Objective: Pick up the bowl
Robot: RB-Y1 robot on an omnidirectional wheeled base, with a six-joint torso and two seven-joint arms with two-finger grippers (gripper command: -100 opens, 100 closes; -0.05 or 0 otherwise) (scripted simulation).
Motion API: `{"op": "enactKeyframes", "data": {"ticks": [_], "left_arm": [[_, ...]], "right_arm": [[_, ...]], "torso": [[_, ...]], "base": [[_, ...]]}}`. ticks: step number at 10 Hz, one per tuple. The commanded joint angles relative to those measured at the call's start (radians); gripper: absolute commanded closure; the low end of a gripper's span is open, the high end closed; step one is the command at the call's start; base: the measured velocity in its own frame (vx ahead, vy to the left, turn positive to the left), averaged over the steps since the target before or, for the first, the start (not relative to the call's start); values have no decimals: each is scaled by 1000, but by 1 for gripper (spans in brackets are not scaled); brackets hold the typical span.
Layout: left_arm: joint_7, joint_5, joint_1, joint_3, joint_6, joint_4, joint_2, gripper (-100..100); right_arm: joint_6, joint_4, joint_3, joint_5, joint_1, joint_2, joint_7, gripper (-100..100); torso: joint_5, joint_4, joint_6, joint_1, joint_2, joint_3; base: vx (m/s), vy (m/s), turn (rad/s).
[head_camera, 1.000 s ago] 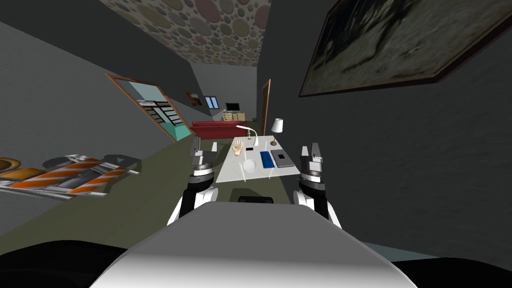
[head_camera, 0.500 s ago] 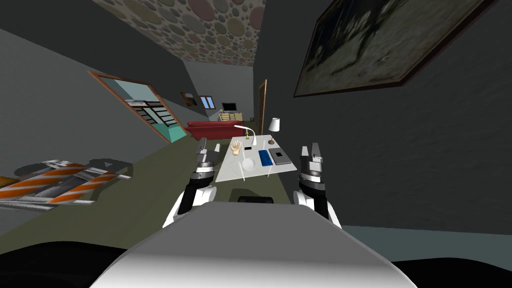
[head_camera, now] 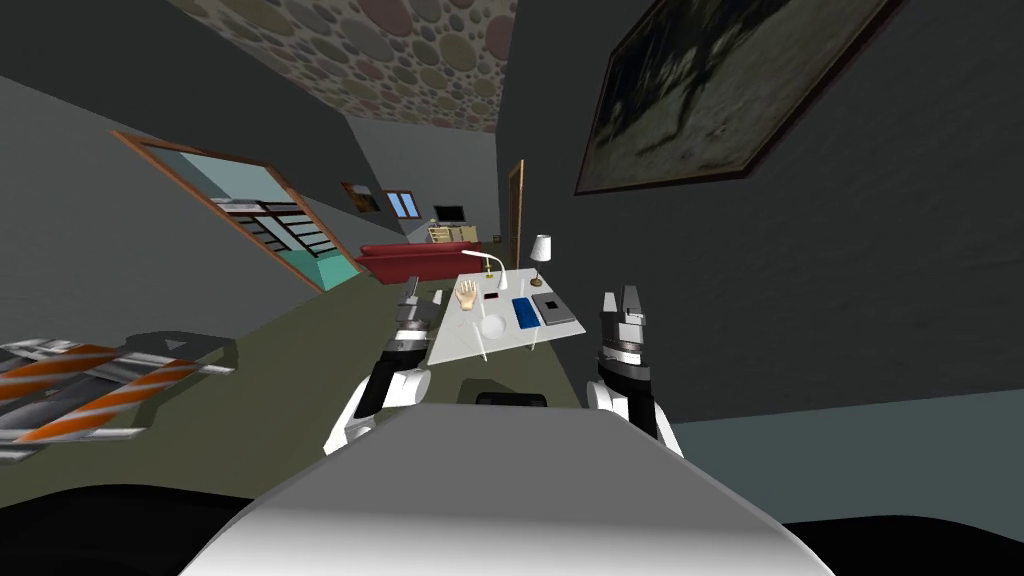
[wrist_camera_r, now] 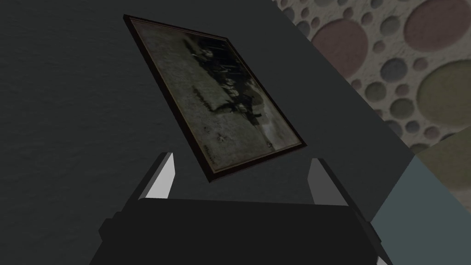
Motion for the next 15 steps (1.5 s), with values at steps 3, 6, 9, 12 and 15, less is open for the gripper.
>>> {"op": "enactKeyframes", "data": {"ticks": [3, 6, 9, 12, 15], "left_arm": [[31, 9, -21, 16, 78, 20, 10, -100], [76, 24, -46, 39, 159, 41, 20, -100], [99, 32, -58, 52, 236, 52, 23, -100], [148, 47, -82, 79, 324, 76, 28, -100], [173, 56, -94, 93, 400, 89, 29, -100]], "right_arm": [[0, 0, 0, 0, 0, 0, 0, 0], [0, 0, 0, 0, 0, 0, 0, 0], [0, 0, 0, 0, 0, 0, 0, 0], [0, 0, 0, 0, 0, 0, 0, 0], [0, 0, 0, 0, 0, 0, 0, 0]], "torso": [[0, 0, 0, 0, 0, 0], [0, 0, 0, 0, 0, 0], [0, 0, 0, 0, 0, 0], [0, 0, -1, 0, -1, 0], [0, 0, 0, 0, -1, -1]], "base": [[-45, 5, -83], [-43, 8, -140], [-41, 3, -108], [-38, -1, -151], [-29, 0, -118]]}}
